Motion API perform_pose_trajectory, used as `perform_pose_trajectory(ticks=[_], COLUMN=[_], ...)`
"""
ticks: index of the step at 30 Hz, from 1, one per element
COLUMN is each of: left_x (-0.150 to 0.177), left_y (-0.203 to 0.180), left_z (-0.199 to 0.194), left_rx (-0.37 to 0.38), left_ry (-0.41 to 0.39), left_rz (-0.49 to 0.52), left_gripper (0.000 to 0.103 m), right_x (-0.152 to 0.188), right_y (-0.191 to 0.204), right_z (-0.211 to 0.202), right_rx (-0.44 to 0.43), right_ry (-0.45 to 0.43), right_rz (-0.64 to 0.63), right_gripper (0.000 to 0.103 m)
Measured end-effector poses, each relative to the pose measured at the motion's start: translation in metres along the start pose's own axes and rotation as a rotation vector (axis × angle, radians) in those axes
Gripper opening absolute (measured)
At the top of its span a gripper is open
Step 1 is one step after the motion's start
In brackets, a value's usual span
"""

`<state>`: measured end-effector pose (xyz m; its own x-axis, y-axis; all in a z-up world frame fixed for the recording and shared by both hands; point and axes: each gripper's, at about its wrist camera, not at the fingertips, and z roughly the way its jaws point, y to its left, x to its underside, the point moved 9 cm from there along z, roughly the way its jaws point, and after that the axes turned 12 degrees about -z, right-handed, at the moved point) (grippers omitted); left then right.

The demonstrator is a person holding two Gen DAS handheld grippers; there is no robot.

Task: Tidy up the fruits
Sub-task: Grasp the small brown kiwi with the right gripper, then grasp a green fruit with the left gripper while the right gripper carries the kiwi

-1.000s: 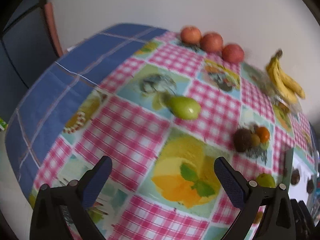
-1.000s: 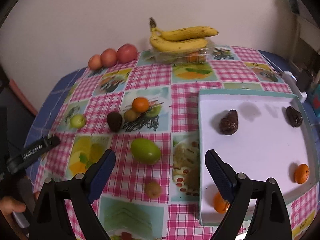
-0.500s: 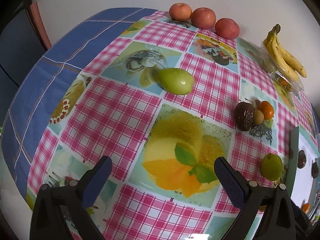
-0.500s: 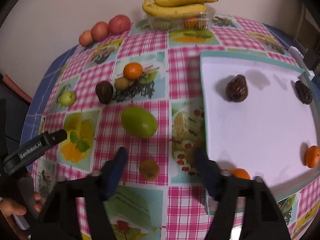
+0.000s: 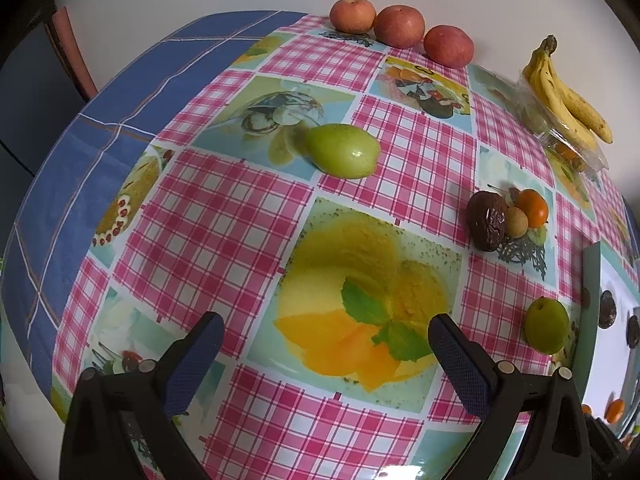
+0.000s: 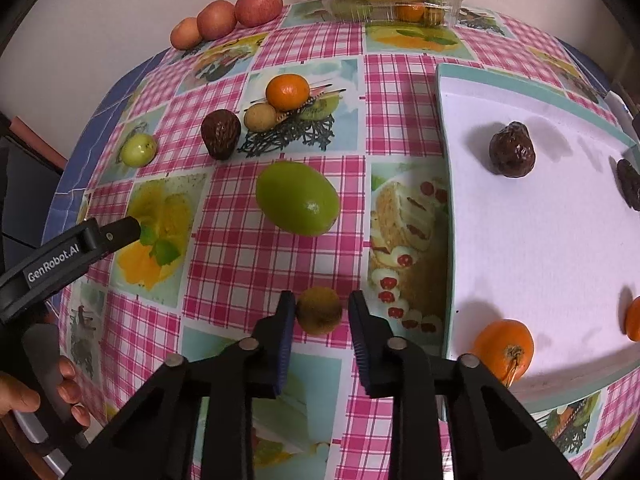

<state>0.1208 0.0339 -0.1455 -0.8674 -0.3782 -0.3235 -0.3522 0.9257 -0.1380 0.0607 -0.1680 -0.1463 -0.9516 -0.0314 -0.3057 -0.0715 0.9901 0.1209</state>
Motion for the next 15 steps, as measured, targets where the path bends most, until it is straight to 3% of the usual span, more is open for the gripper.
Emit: perform_pose_trajectory(ticks=[4, 7, 12, 15], left_x=[0.001, 0.005, 0.011, 0.014], left_y=[-0.003, -0.009, -0.028, -0.042], left_z=[-0.001, -0.001, -0.004, -0.009], left_rx=[0.016, 0.072, 0.141, 0.197], left_ry=[0.004, 0.035, 0.044, 0.044], left_rz=[0.005, -0.010, 0.021, 0.032], left_gripper=[0.103, 0.103, 0.101, 0.091], right_x=[-0.005, -0.010, -0.020, -0.020], right_y=[-0.001, -0.005, -0.035, -0.065], right_z=[-0.009, -0.019, -0.047, -0.066], right_rx=[-0.016, -0.013, 0.061, 0.169], right_ry=[-0.040, -0.081, -0.179, -0.227], right_rz=[0.016, 0.030, 0.099, 0.139], right_gripper=[0.025, 0.025, 0.025, 0.025])
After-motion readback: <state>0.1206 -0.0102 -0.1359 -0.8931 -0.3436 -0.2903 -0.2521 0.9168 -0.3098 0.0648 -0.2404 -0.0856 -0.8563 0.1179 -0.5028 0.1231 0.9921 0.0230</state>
